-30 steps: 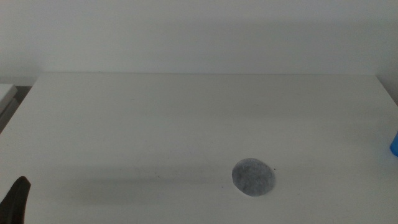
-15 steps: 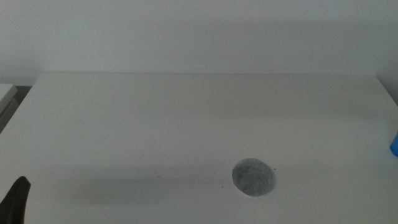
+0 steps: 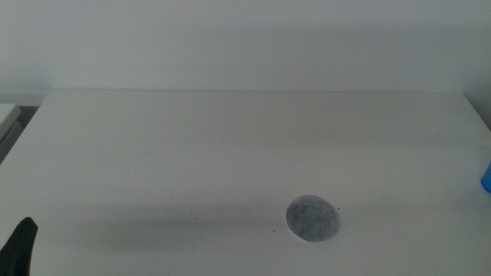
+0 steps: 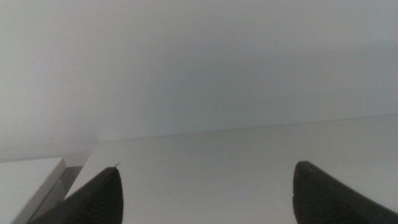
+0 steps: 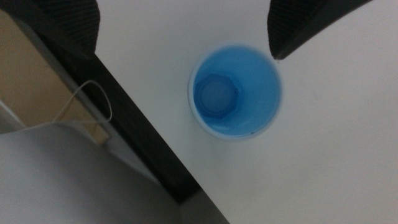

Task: Place an empty cup on a cup mat.

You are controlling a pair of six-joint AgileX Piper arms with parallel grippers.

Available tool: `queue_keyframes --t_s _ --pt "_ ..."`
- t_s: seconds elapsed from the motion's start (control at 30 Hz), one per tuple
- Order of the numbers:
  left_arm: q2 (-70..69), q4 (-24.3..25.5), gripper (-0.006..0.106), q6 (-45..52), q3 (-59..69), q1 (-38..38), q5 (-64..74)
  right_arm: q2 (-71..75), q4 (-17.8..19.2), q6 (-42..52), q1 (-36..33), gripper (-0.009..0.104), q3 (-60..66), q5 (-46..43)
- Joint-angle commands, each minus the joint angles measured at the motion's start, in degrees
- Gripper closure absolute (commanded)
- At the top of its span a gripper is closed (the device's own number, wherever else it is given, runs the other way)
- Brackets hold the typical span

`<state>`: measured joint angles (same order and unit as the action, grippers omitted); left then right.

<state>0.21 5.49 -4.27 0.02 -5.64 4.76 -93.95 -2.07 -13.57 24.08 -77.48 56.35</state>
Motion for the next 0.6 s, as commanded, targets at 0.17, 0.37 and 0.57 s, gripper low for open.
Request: queue_keyframes --t_s 0.17,0.37,0.57 --pt "-0.21 -0.39 0.007 -0.16 -0.02 -0.03 -0.70 -10.93 -1.75 1.65 0.52 0.003 -3.00 -1.10" --pt "-0.21 -0.39 0.007 -0.16 -0.02 -0.03 -0.70 -16.76 -1.75 1.65 0.52 0.031 -3.00 -2.48" --pt "-0.21 -0.39 0.007 -0.16 -0.02 -0.03 -0.70 -15.42 -7.18 10.05 -0.94 0.096 -2.89 -3.64"
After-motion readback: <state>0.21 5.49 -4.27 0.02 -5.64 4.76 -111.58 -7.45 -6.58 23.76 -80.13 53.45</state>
